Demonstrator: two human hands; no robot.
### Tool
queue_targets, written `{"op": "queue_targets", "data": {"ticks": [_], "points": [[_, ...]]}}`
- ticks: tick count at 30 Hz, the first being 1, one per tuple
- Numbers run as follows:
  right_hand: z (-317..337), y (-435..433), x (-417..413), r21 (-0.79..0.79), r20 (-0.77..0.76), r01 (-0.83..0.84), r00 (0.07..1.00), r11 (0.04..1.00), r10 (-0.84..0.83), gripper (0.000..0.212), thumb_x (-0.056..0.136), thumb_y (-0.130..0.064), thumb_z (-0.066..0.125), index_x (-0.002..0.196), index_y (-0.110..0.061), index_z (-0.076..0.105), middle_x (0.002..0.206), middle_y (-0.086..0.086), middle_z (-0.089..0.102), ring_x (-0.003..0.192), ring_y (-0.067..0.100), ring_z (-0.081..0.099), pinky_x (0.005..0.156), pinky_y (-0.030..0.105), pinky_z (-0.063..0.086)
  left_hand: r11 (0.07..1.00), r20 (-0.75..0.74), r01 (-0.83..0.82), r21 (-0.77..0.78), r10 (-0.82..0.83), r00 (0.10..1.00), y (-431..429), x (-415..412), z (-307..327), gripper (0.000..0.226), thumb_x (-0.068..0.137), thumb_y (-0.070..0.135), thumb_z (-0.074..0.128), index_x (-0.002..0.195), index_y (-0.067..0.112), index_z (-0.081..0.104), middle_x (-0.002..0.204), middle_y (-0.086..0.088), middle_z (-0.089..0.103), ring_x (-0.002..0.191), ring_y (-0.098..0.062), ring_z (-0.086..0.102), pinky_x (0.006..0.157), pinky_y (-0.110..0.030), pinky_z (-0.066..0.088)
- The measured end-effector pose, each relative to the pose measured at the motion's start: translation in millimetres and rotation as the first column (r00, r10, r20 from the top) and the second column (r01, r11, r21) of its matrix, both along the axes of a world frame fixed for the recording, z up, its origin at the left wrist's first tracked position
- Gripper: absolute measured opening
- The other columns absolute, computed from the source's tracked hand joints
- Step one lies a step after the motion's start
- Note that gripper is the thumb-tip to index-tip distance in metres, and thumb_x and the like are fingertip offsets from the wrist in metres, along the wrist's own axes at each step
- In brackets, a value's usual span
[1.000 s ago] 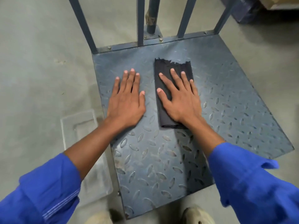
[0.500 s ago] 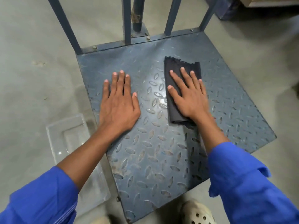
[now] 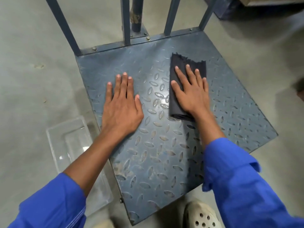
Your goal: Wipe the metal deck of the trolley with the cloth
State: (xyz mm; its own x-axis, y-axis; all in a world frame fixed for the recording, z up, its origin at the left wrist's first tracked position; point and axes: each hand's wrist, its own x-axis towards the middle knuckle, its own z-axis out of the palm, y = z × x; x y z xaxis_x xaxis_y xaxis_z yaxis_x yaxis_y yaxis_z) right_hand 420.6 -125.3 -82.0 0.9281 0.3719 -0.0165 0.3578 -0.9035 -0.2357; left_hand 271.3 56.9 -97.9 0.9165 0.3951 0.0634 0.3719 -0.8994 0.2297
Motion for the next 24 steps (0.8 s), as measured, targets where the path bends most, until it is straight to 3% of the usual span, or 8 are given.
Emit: {"op": "queue_targets", "data": {"ticks": [3, 6, 10, 14, 20, 24], "points": [[-1.0, 36.5, -19.8, 0.014, 0.033, -0.107, 0.994, 0.994, 0.106, 0.061, 0.104, -0.063, 0.024, 0.163, -0.051, 0.015, 0.176, -0.01, 0.009, 0.163, 0.021, 0.002, 0.131, 0.05, 0.002, 1.0, 0.01, 0.005, -0.001, -0.005, 1.0, -4.4, 1.0, -0.3, 0.066, 0.112, 0.041, 0.009, 0.172, 0.013, 0.003, 0.18, -0.006, -0.002, 0.166, -0.022, -0.008, 0.135, -0.05, -0.002], [-6.8, 17.0, -65.6, 0.002, 0.094, -0.243, 0.966, 0.97, 0.242, 0.058, 0.106, -0.062, 0.028, 0.162, -0.052, 0.018, 0.174, -0.016, 0.013, 0.163, 0.017, 0.006, 0.132, 0.043, 0.004, 1.0, 0.011, 0.023, 0.003, -0.023, 1.0, -11.1, -4.2, -0.2, 0.066, 0.111, 0.039, 0.011, 0.172, 0.013, 0.006, 0.18, -0.004, 0.0, 0.167, -0.022, -0.006, 0.135, -0.05, -0.002], [-0.6, -29.2, -30.6, -0.004, 0.046, -0.147, 0.988, 0.989, 0.147, 0.059, 0.104, -0.068, 0.026, 0.161, -0.055, 0.018, 0.174, -0.016, 0.013, 0.163, 0.016, 0.005, 0.132, 0.044, 0.005, 0.999, 0.001, 0.035, -0.006, -0.035, 0.999, -23.0, -15.3, -1.6, 0.066, 0.112, 0.041, 0.008, 0.171, 0.013, 0.002, 0.18, -0.005, -0.005, 0.166, -0.021, -0.012, 0.135, -0.049, -0.004], [2.5, -11.8, 14.9, 0.004, -0.012, 0.024, 1.0, 1.0, -0.024, 0.061, 0.103, -0.069, 0.02, 0.161, -0.056, 0.012, 0.175, -0.014, 0.006, 0.163, 0.02, 0.001, 0.131, 0.049, 0.0, 1.0, 0.004, 0.022, -0.009, -0.022, 1.0, -31.4, -18.2, -3.2, 0.066, 0.112, 0.041, 0.008, 0.171, 0.013, 0.0, 0.18, -0.005, -0.008, 0.165, -0.02, -0.015, 0.135, -0.049, -0.005], [-6.0, -14.0, -84.4, -0.003, 0.081, -0.307, 0.949, 0.952, 0.306, 0.057, 0.105, -0.065, 0.027, 0.161, -0.056, 0.019, 0.174, -0.018, 0.014, 0.163, 0.016, 0.007, 0.132, 0.044, 0.005, 1.0, 0.021, 0.004, -0.007, -0.004, 1.0, -39.0, -22.5, -1.2, 0.065, 0.112, 0.037, 0.016, 0.172, 0.013, 0.007, 0.18, -0.005, 0.0, 0.166, -0.022, -0.007, 0.135, -0.051, -0.001], [-2.5, -29.4, -40.4, -0.01, 0.054, -0.233, 0.971, 0.972, 0.233, 0.057, 0.104, -0.068, 0.026, 0.159, -0.06, 0.017, 0.174, -0.019, 0.012, 0.163, 0.015, 0.006, 0.132, 0.045, 0.006, 1.0, 0.014, 0.008, -0.003, -0.008, 1.0, -45.3, -28.0, -0.9, 0.065, 0.112, 0.038, 0.016, 0.172, 0.013, 0.007, 0.18, -0.006, 0.0, 0.167, -0.022, -0.007, 0.135, -0.05, -0.003]]}}
